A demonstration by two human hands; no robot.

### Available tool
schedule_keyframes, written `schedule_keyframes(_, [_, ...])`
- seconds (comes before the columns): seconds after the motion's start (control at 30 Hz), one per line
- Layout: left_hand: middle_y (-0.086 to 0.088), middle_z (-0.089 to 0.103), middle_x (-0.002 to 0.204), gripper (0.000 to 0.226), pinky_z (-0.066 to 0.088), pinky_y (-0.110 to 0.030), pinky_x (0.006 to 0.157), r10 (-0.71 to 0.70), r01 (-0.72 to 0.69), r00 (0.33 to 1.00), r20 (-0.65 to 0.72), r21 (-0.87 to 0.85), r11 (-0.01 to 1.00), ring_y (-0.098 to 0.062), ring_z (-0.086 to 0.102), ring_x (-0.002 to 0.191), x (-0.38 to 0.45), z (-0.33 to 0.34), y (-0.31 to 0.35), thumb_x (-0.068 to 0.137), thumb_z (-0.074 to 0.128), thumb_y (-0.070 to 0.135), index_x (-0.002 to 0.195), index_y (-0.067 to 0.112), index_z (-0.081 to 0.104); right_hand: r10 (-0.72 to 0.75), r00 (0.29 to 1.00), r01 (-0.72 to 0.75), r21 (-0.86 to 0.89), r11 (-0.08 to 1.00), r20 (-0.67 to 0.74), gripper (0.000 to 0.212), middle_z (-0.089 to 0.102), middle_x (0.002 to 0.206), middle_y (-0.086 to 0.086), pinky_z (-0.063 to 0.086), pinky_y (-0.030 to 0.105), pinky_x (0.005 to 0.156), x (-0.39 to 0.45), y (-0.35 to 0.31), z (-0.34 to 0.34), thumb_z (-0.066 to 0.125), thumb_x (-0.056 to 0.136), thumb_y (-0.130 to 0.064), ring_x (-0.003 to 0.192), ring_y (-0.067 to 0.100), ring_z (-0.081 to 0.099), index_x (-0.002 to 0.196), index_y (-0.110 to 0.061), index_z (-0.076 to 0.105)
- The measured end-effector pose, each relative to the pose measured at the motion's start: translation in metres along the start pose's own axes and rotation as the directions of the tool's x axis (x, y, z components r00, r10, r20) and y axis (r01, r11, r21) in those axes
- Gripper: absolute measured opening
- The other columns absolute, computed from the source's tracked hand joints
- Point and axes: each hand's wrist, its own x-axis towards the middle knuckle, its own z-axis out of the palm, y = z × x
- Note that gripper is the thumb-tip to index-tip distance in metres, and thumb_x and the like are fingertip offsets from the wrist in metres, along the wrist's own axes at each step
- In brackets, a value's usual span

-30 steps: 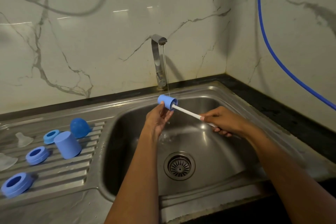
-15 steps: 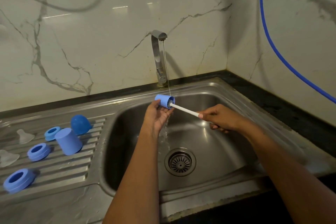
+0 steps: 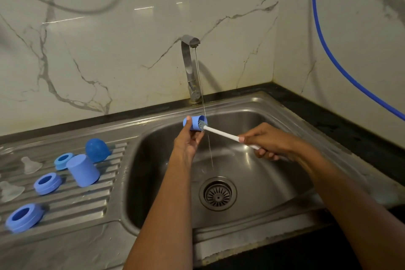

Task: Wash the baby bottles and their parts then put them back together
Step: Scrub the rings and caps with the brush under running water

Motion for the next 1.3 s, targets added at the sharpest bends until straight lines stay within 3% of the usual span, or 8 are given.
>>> schedule_keyframes(0.13, [-0.023, 0.054, 0.132, 0.053, 0.048, -0.042, 0.093, -0.007, 0.007, 1.000, 0.010, 0.032, 0.999, -0.028, 0.061, 0.095, -0.005, 0.002, -0.006, 0.092, 0.061, 0.021, 0.134, -0.005, 0.044, -0.098, 0.991, 0.071, -0.261, 0.963, -0.095, 0.018, 0.054, 0.057, 0.000, 0.038, 0.020, 0.042, 0.002, -0.003, 0.009, 0.054, 0.096, -0.035, 0.041, 0.007, 0.045, 0.094, -0.027, 0.070])
schedule_keyframes(0.27, [-0.025, 0.057, 0.123, 0.061, 0.055, -0.043, 0.085, 0.071, -0.048, 0.989, -0.126, 0.173, 0.984, -0.030, 0.063, 0.103, -0.005, 0.000, -0.005, 0.082, 0.073, 0.018, 0.131, -0.004, 0.043, -0.361, 0.901, 0.027, -0.798, 0.602, -0.242, 0.032, 0.059, 0.079, -0.006, 0.036, 0.019, 0.052, 0.006, -0.006, 0.028, 0.048, 0.099, -0.038, 0.059, 0.005, 0.049, 0.129, -0.034, 0.058])
schedule_keyframes(0.43, [-0.021, 0.056, 0.126, 0.046, 0.049, -0.042, 0.094, -0.037, 0.037, 0.999, -0.037, 0.001, 0.999, -0.029, 0.061, 0.100, -0.011, 0.001, 0.000, 0.093, 0.060, 0.024, 0.127, -0.004, 0.049, -0.148, 0.988, 0.128, -0.287, 0.949, -0.050, 0.019, 0.054, 0.056, -0.003, 0.038, 0.019, 0.041, 0.004, -0.004, 0.011, 0.054, 0.097, -0.032, 0.040, 0.004, 0.043, 0.102, -0.022, 0.070])
schedule_keyframes(0.53, [-0.020, 0.055, 0.132, 0.041, 0.045, -0.040, 0.102, -0.052, 0.050, 0.999, -0.011, -0.124, 0.991, -0.030, 0.058, 0.118, -0.009, 0.000, 0.007, 0.093, 0.059, 0.024, 0.123, -0.003, 0.052, -0.062, 0.998, 0.061, -0.103, 0.993, -0.005, 0.017, 0.046, 0.044, -0.007, 0.031, 0.017, 0.036, -0.001, -0.003, -0.003, 0.055, 0.096, -0.033, 0.037, 0.006, 0.037, 0.094, -0.023, 0.068])
schedule_keyframes(0.73, [-0.025, 0.060, 0.120, 0.052, 0.051, -0.042, 0.094, 0.026, -0.019, 0.996, -0.087, 0.075, 0.997, -0.030, 0.063, 0.104, -0.010, 0.002, -0.004, 0.084, 0.071, 0.017, 0.126, -0.006, 0.050, -0.352, 0.912, 0.099, -0.719, 0.688, -0.211, 0.032, 0.061, 0.076, -0.006, 0.043, 0.022, 0.054, 0.004, -0.006, 0.025, 0.050, 0.099, -0.034, 0.060, 0.008, 0.054, 0.129, -0.031, 0.060])
schedule_keyframes(1.07, [-0.020, 0.063, 0.107, 0.050, 0.054, -0.040, 0.087, -0.057, 0.053, 0.997, -0.060, -0.063, 0.997, -0.029, 0.065, 0.088, -0.013, -0.001, 0.001, 0.086, 0.067, 0.027, 0.124, -0.003, 0.052, -0.073, 0.996, 0.082, -0.221, 0.972, 0.050, 0.020, 0.048, 0.045, -0.006, 0.033, 0.017, 0.037, -0.005, -0.003, -0.007, 0.053, 0.097, -0.032, 0.036, 0.004, 0.039, 0.111, -0.027, 0.066])
schedule_keyframes(1.2, [-0.024, 0.063, 0.113, 0.047, 0.056, -0.039, 0.081, 0.086, -0.068, 0.980, -0.180, 0.102, 0.992, -0.029, 0.065, 0.094, -0.011, -0.001, -0.001, 0.081, 0.073, 0.020, 0.116, -0.004, 0.054, -0.164, 0.985, 0.128, -0.419, 0.899, -0.051, 0.025, 0.066, 0.064, -0.006, 0.049, 0.022, 0.049, 0.003, -0.005, 0.005, 0.055, 0.096, -0.032, 0.049, 0.006, 0.056, 0.113, -0.020, 0.069])
schedule_keyframes(1.3, [-0.022, 0.064, 0.103, 0.046, 0.059, -0.032, 0.064, 0.124, -0.069, 0.973, -0.196, 0.264, 0.962, -0.026, 0.067, 0.086, -0.012, 0.005, -0.007, 0.076, 0.078, 0.020, 0.108, -0.003, 0.056, -0.324, 0.933, 0.102, -0.746, 0.658, -0.157, 0.028, 0.071, 0.095, 0.001, 0.056, 0.034, 0.073, 0.008, -0.006, 0.019, 0.051, 0.098, -0.034, 0.076, 0.016, 0.064, 0.121, -0.028, 0.065])
